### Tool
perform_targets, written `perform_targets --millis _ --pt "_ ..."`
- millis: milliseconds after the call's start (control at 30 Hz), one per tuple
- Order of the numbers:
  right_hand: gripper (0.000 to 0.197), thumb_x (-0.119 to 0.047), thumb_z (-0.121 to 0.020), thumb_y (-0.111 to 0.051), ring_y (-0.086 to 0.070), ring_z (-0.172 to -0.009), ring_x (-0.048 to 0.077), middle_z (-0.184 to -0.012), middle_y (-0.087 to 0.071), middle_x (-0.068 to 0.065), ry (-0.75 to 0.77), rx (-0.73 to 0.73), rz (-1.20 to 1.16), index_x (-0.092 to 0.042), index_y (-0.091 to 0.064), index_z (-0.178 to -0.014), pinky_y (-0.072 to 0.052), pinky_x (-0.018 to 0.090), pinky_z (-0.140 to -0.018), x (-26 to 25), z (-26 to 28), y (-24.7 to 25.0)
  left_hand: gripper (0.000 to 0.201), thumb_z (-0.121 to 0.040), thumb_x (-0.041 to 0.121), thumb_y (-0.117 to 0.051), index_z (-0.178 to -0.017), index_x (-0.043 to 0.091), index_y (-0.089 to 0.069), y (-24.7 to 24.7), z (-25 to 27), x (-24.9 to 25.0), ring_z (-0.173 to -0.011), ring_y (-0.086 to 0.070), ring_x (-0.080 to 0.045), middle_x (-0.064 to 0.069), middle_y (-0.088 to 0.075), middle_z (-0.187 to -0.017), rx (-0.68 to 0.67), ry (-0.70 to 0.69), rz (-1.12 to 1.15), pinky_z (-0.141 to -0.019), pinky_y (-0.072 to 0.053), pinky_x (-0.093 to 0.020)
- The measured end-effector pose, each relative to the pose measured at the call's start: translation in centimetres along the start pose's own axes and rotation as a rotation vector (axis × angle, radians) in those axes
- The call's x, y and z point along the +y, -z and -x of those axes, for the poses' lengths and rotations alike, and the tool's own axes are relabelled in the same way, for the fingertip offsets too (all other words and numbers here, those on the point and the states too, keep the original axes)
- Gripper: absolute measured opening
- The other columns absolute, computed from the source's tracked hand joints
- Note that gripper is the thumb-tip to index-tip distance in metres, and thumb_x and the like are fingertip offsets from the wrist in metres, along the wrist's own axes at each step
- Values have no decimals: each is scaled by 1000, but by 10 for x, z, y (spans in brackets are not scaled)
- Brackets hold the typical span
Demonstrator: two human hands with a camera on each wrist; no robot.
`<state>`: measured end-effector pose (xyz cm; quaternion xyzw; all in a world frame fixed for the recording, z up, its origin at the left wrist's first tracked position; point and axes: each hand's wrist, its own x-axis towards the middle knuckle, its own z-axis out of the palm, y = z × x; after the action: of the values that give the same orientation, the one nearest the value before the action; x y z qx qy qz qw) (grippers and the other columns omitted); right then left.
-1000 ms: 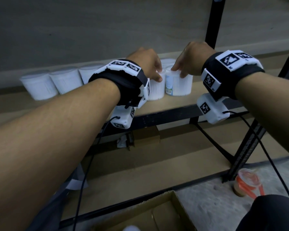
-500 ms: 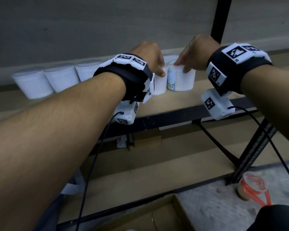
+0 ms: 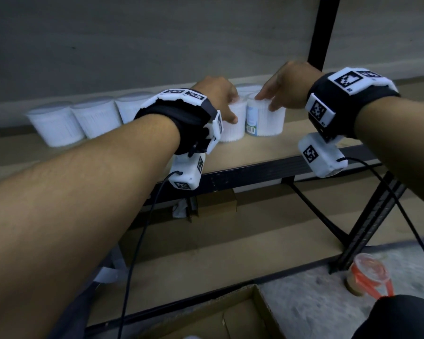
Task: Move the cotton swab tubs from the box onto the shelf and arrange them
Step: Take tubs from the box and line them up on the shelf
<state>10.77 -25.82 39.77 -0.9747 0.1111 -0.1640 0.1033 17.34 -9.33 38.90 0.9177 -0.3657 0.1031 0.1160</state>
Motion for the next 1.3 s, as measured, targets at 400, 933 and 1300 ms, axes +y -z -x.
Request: perform_targets --millis 400,933,1300 --pt "49 -21 -81 -76 -53 -119 23 -140 -50 4 130 30 23 -29 -62 -128 -38 26 -84 -10 53 14 48 -82 36 -76 -126 23 -61 23 70 -15 -97 -51 -6 6 -60 -126 44 -57 66 -83 -40 -22" --pt "32 -33 -77 -78 -57 -87 11 -103 -63 -10 175 -50 -64 -39 -65 -105 -45 26 -79 -42 113 -5 24 -82 41 -75 -95 22 -66 24 150 -25 -70 -51 1 7 -64 -92 42 -63 147 -61 -38 -13" --pt "18 -21 -78 -75 -61 -71 -1 -82 -71 -10 205 -377 -252 -28 -69 -94 -38 10 -60 -70 167 -113 20 -81 40 -75 -88 22 -72 -64 214 -54 -81 -66 -10 6 -72 -86 -424 67 214 -78 -53 -29"
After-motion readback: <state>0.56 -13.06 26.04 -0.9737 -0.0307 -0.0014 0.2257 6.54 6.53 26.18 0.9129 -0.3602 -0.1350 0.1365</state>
